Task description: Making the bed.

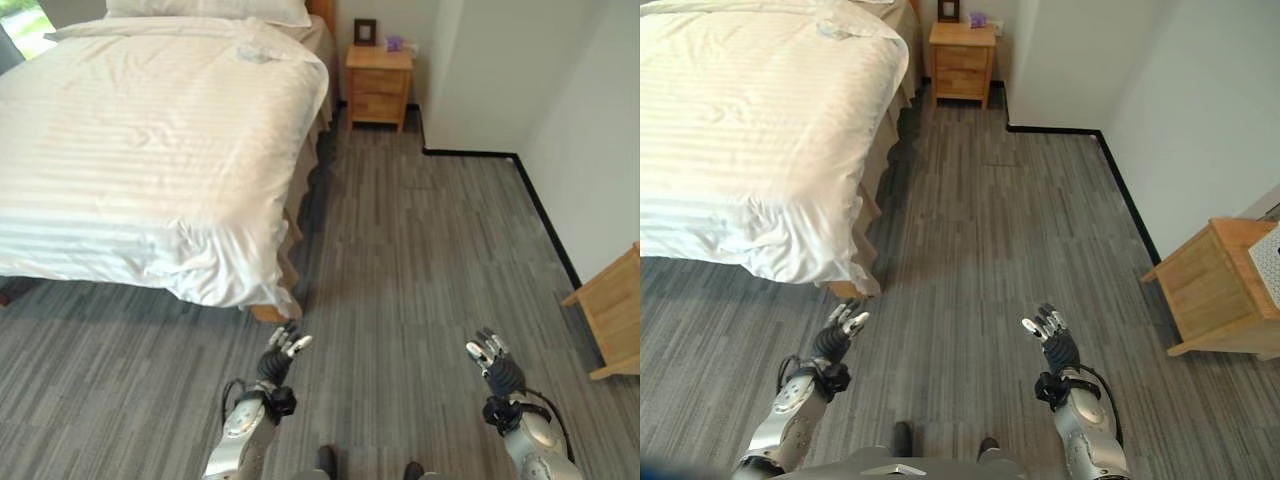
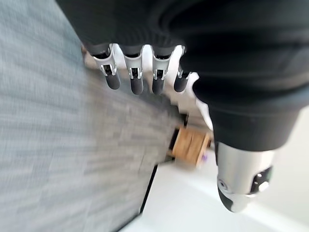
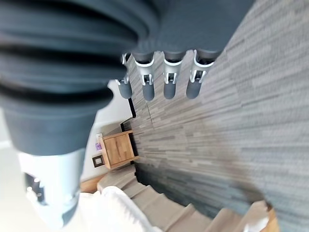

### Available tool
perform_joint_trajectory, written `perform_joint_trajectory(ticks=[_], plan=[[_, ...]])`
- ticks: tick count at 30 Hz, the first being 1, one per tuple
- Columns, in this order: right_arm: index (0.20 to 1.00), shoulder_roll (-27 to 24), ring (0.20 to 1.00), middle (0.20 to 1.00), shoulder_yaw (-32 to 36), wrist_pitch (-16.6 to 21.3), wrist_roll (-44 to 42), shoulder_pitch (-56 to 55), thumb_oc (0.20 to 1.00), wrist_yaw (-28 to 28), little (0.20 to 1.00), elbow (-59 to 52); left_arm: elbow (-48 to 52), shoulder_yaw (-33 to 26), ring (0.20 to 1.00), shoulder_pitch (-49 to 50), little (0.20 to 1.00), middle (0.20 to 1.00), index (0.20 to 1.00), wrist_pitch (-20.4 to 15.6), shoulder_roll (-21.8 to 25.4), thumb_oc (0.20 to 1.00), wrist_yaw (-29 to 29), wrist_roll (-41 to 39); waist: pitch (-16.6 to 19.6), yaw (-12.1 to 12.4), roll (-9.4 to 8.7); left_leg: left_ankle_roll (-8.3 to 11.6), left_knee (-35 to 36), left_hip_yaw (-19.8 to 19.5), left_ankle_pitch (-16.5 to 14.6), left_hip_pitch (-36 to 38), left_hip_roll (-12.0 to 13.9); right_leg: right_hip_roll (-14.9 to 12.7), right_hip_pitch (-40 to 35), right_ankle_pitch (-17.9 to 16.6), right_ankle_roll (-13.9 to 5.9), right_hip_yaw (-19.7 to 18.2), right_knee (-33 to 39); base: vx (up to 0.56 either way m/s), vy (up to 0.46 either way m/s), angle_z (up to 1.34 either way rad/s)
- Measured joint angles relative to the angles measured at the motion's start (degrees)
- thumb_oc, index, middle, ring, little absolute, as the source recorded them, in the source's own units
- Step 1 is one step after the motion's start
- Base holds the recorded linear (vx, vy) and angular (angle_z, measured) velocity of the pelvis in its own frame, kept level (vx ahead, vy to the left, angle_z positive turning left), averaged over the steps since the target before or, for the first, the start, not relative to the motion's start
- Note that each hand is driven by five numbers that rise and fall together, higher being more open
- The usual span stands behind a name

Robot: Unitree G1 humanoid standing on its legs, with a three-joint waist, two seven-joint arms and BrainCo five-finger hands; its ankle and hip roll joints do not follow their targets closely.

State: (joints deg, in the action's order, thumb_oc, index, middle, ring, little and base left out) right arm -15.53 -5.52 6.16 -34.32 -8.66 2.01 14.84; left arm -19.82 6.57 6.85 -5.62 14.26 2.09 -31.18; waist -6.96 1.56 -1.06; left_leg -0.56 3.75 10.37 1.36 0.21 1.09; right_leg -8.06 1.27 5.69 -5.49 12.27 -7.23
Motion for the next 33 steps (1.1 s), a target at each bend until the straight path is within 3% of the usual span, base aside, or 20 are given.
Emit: perform_joint_trajectory(ticks=[3, 5, 8, 10, 12, 14, 15, 16, 17, 18, 20, 21, 23, 24, 25, 27, 28, 30, 31, 33], plan=[[1.000, 0.3, 1.000, 1.000, -0.1, 0.0, 0.0, 2.2, 1.000, 0.3, 1.000, -0.1, -0.3, -0.1, 1.000, -0.5, 1.000, 1.000, 1.000, -0.1, 0.6, 1.000, 0.6, 0.0, -0.5, -0.3, 0.23, -1.51, 1.2, 1.0, 0.1, 1.2, -0.6, -3.5, 8.8, 2.9, -4.65, -0.1, -17.4, 0.21, 0.038, -0.17], [1.000, 0.5, 1.000, 1.000, -0.3, 0.2, 0.1, 2.4, 1.000, 0.4, 1.000, -0.3, -0.4, 0.0, 1.000, -0.5, 1.000, 1.000, 1.000, -0.5, 1.3, 1.000, 1.5, 0.0, -1.2, -0.8, -0.52, -2.01, 1.2, 0.4, -1.3, 2.5, -1.2, -4.5, 11.6, 4.0, -5.62, -1.5, -22.9, 0.32, -0.044, -0.04], [1.000, 0.6, 1.000, 1.000, -0.5, 0.3, 0.1, 2.5, 1.000, 0.5, 1.000, -0.4, -0.4, -0.1, 1.000, -1.2, 1.000, 1.000, 1.000, -0.7, 2.0, 1.000, 1.9, 0.0, -2.1, -3.0, -1.29, -2.23, 1.3, -0.3, -1.1, 2.2, -1.1, -3.4, 13.7, 2.8, -4.48, -4.7, -14.9, 0.45, -0.136, 0.12], [1.000, 0.0, 1.000, 1.000, -0.5, 0.4, 0.6, 2.7, 1.000, 0.9, 1.000, -0.4, -1.4, 0.7, 1.000, -3.4, 1.000, 1.000, 1.000, -0.7, 1.7, 1.000, 2.2, 0.0, -3.2, -5.0, -0.14, -1.21, 0.9, -1.2, -2.0, 1.2, 0.2, -2.8, 15.7, -3.1, -4.84, -5.1, -2.7, 0.74, -0.257, 0.17], [1.000, 0.0, 1.000, 1.000, -0.6, 0.2, 0.7, 2.6, 1.000, 1.5, 1.000, -0.4, -1.3, 1.5, 1.000, -5.5, 1.000, 1.000, 1.000, -0.8, 1.6, 1.000, 2.2, 0.0, -3.8, -7.2, 0.42, -0.53, 1.2, -2.8, -2.4, 0.6, 1.0, -3.5, 16.5, -6.5, -5.98, -4.3, 5.4, 0.65, -0.244, 0.40], [1.000, 0.0, 1.000, 1.000, -0.9, 0.0, 0.7, 2.2, 1.000, 1.5, 1.000, 0.1, -1.2, 2.5, 1.000, -5.7, 1.000, 1.000, 1.000, -1.0, 1.2, 1.000, 2.4, 0.0, -4.1, -9.0, 0.83, 1.47, 1.5, -3.7, -3.7, 3.1, 2.6, -3.0, 14.9, -11.8, -4.30, -1.9, 5.2, 0.53, -0.261, 0.25], [1.000, -0.6, 1.000, 1.000, -1.3, 0.0, 0.7, 1.9, 1.000, 1.5, 1.000, 0.4, -1.1, 3.0, 1.000, -5.1, 1.000, 1.000, 1.000, -1.0, 0.7, 1.000, 2.3, 0.0, -4.0, -9.2, 2.13, 2.71, 1.7, -3.9, -4.6, 4.5, 4.7, -1.8, 14.2, -12.6, -3.79, -0.9, 3.4, 0.36, -0.221, 0.12], [1.000, -1.0, 1.000, 1.000, -1.6, 0.0, 0.6, 1.8, 1.000, 1.5, 1.000, 1.1, -1.1, 3.9, 1.000, -4.4, 1.000, 1.000, 1.000, -1.0, 0.0, 1.000, 2.1, 0.0, -3.9, -9.5, 3.76, 3.80, 0.3, -4.4, -5.2, 6.3, 7.2, 0.7, 13.2, -10.7, -1.98, 0.6, 0.5, 0.41, -0.341, 0.12], [1.000, -1.0, 1.000, 1.000, -1.6, -0.2, 0.6, 1.7, 1.000, 1.6, 1.000, 1.7, -1.0, 4.5, 1.000, -4.9, 1.000, 1.000, 1.000, -1.0, 0.0, 1.000, 1.9, -0.1, -3.8, -9.7, 2.95, 4.31, -4.2, -4.9, -6.6, 4.9, 8.4, 0.8, 13.3, -8.6, 1.20, 1.1, -1.3, 0.60, -0.574, 0.16], [1.000, -0.7, 1.000, 1.000, -0.8, -0.1, 0.5, 2.7, 1.000, 1.4, 1.000, 2.7, -1.6, 4.9, 1.000, -5.8, 1.000, 1.000, 1.000, -1.2, -0.1, 1.000, 1.7, -0.2, -3.7, -9.3, 1.28, 6.27, -13.9, -5.2, -4.4, 0.4, 9.0, 1.0, 12.3, -6.7, 3.06, 1.8, -1.4, 0.59, -0.570, 0.10], [1.000, -0.4, 1.000, 1.000, 1.9, 0.4, -0.8, 3.2, 1.000, 1.1, 1.000, 3.1, -0.7, 6.5, 1.000, -6.8, 1.000, 1.000, 1.000, -1.1, -1.1, 1.000, 1.6, -1.6, -4.3, -7.6, -0.96, 7.10, -31.1, -5.5, 1.3, -7.9, 9.6, 1.9, 9.4, -5.3, 4.40, 2.6, 0.5, 0.50, -0.366, -0.02], [1.000, -0.4, 1.000, 1.000, 2.4, 0.5, -2.0, 3.3, 1.000, 1.5, 1.000, 3.6, 0.0, 6.7, 1.000, -6.8, 1.000, 1.000, 1.000, -0.8, -1.2, 1.000, 1.2, -2.4, -4.8, -6.0, -2.04, 5.97, -39.2, -6.3, 4.4, -11.0, 9.9, 2.1, 7.3, -5.4, 5.23, 2.1, 1.4, 0.81, -0.369, -0.36], [1.000, -1.2, 1.000, 1.000, 1.2, 0.4, -2.0, 3.7, 1.000, 1.8, 1.000, 4.0, 0.8, 6.4, 1.000, -4.6, 1.000, 1.000, 1.000, -0.4, -0.9, 1.000, 0.0, -2.4, -5.5, -3.9, -4.10, 7.16, -47.0, -4.7, 2.8, -13.5, 9.5, 3.2, 0.7, -3.0, 6.87, 0.5, 4.2, 0.60, -0.200, -0.36], [1.000, -1.4, 1.000, 1.000, 1.1, 0.4, -2.0, 3.7, 1.000, 2.3, 1.000, 4.0, 1.2, 6.3, 1.000, -5.1, 1.000, 1.000, 1.000, -0.5, -0.9, 1.000, -0.2, -2.5, -5.5, -3.0, -5.23, 6.82, -46.7, -2.3, 2.5, -14.2, 9.1, 3.0, -0.9, -4.3, 6.90, 0.8, 5.5, 0.68, -0.064, -0.26], [1.000, -1.9, 1.000, 1.000, 0.7, 0.5, -2.0, 4.8, 1.000, 2.6, 1.000, 3.5, 1.7, 5.9, 1.000, -4.4, 1.000, 1.000, 1.000, -0.4, -0.6, 1.000, -0.3, -2.7, -5.3, -1.1, -4.96, 6.68, -43.4, -0.3, 2.5, -16.4, 8.0, 3.8, -3.4, -3.9, 7.28, 0.8, 7.2, 0.95, -0.058, -0.21], [1.000, -2.0, 1.000, 1.000, 0.8, 0.8, -2.1, 5.1, 1.000, 2.8, 1.000, 3.1, 1.9, 5.9, 1.000, -4.4, 1.000, 1.000, 1.000, -0.4, -0.4, 1.000, -0.5, -4.1, -4.6, -0.7, -3.62, 6.69, -33.5, 2.3, 2.5, -17.6, 6.6, 5.9, -7.3, -2.7, 6.09, 1.2, 11.4, 0.93, 0.013, 0.05], [1.000, -2.0, 1.000, 1.000, 0.4, 0.8, -2.0, 5.0, 1.000, 2.8, 1.000, 3.2, 2.0, 5.7, 1.000, -4.4, 1.000, 1.000, 1.000, -0.5, -0.6, 1.000, -0.8, -4.1, -4.4, 0.2, -3.33, 6.57, -25.6, 2.7, 2.6, -16.9, 5.3, 6.7, -9.0, -2.4, 6.08, 1.3, 12.8, 0.81, 0.027, 0.14], [1.000, -2.4, 1.000, 1.000, -0.2, 0.8, -1.5, 5.4, 1.000, 2.5, 1.000, 3.8, 2.7, 4.5, 1.000, -3.9, 1.000, 1.000, 1.000, -0.5, -0.8, 1.000, -1.1, -4.1, -3.1, 3.4, -1.38, 4.35, -6.6, 0.8, 4.3, -15.9, 2.1, 8.6, -10.7, -0.5, 5.58, -0.2, 13.0, 0.80, 0.011, -0.28], [1.000, -2.3, 1.000, 1.000, -0.7, 0.8, -1.3, 5.7, 1.000, 2.4, 1.000, 4.0, 3.5, 2.9, 1.000, -3.0, 1.000, 1.000, 1.000, -0.5, -0.9, 1.000, -1.0, -4.1, -2.8, 4.8, -0.90, 3.69, -1.6, 2.0, 5.0, -15.7, 0.9, 9.2, -12.5, 1.8, 4.56, -0.5, 13.0, 0.91, 0.031, -0.41], [1.000, -1.9, 1.000, 1.000, -1.1, 0.6, -0.5, 4.4, 1.000, 2.1, 1.000, 3.5, 5.5, -0.5, 1.000, 0.1, 1.000, 1.000, 1.000, -0.9, -0.5, 1.000, -0.6, -4.2, -1.4, 6.5, -1.90, 2.36, -3.5, 3.7, 5.6, -16.5, -0.7, 9.1, -16.0, 5.6, 5.03, -1.0, 13.1, 0.76, 0.082, -0.37]])
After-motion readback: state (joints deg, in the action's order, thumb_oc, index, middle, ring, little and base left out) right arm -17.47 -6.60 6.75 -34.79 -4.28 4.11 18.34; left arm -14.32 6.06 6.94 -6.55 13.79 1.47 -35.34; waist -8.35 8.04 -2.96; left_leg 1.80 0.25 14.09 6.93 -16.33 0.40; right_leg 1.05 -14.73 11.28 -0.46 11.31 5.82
